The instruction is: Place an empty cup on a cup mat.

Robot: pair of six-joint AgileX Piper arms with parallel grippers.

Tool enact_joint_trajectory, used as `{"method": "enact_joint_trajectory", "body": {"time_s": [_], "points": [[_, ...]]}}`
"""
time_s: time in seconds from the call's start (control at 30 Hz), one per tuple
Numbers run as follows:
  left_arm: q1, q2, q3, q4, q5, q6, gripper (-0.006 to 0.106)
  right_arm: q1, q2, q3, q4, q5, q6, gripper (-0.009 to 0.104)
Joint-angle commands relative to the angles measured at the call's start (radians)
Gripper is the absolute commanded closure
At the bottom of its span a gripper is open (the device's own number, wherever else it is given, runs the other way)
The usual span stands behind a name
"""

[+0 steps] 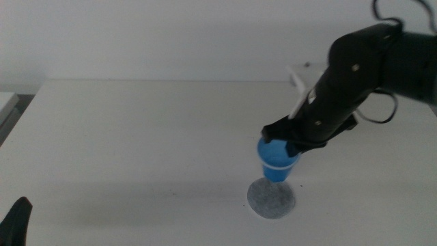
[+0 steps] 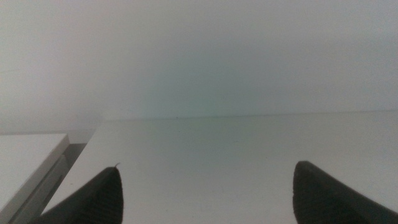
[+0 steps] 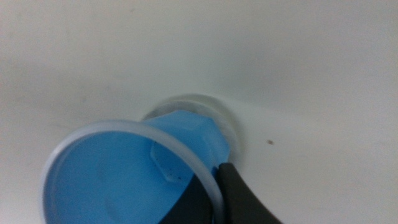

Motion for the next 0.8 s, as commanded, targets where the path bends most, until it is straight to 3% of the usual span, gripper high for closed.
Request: {"method": "enact_joint_trajectory", "body": {"time_s": [0.0, 0.17, 0.77], "points": [[-0.001, -0.004, 0.0, -0.002, -0.013, -0.003, 0.007, 0.02, 0.022, -0.006, -0.008, -0.025, 0.023, 0.097], [-0.001, -0.004, 0.0, -0.002, -0.013, -0.003, 0.007, 0.03, 0.073, -0.006, 0.025, -0.033, 0.019, 0.097], [-0.001, -0.004, 0.0, -0.002, -0.013, -0.003, 0.007, 0.03, 0.136, -0.006, 0.025, 0.006, 0.014, 0.097]]}}
